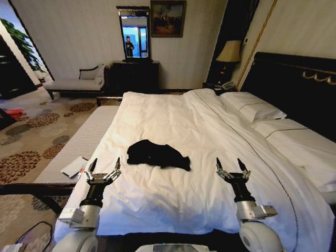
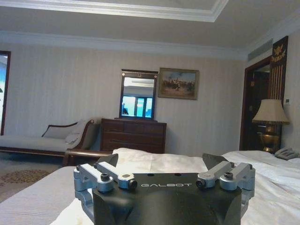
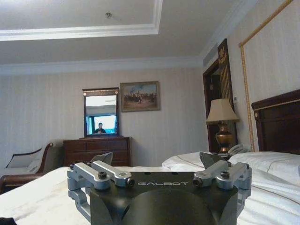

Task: Fold the clothes on the bed.

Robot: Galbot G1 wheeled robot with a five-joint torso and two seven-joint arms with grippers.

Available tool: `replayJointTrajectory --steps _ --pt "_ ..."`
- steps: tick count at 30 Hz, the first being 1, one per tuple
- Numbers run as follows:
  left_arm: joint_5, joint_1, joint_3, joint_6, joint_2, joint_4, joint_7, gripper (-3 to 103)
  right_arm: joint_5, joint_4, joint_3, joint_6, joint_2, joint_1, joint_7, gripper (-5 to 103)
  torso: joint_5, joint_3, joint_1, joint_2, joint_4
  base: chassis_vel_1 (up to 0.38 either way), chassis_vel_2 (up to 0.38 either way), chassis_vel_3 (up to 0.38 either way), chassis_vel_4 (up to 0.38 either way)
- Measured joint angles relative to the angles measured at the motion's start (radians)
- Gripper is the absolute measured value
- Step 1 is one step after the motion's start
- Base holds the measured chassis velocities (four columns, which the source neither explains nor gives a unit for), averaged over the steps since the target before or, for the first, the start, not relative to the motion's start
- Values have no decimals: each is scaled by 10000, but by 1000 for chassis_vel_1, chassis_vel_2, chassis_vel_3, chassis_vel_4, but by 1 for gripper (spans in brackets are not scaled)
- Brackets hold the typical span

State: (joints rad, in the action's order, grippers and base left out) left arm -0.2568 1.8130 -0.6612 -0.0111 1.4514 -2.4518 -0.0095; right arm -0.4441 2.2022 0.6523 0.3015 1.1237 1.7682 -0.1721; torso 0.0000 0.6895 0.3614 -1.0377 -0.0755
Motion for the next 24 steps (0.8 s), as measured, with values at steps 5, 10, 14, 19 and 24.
replayJointTrajectory --steps 5,10,14,19,24 --pt "12 -11 10 -2 15 5 0 100 8 -16 -8 -38 -35 -33 -7 100 0 1 2 1 0 0 0 0 0" --pt "31 -12 12 -4 23 13 0 100 15 -62 -31 -29 -40 -80 -13 100 0 0 1 0 -1 0 0 0 0" --pt "40 -6 12 -6 25 14 0 100 32 -81 -47 -19 -34 -103 -18 100 0 1 3 1 -1 0 0 0 0" --pt "48 29 6 -7 34 -3 1 100 52 -83 -50 -19 -19 -101 -18 100 0 2 4 2 1 0 0 0 0" --pt "48 77 -24 -7 34 -68 3 100 55 -29 -35 -48 17 -24 -17 100 0 1 2 2 -1 0 0 0 0"
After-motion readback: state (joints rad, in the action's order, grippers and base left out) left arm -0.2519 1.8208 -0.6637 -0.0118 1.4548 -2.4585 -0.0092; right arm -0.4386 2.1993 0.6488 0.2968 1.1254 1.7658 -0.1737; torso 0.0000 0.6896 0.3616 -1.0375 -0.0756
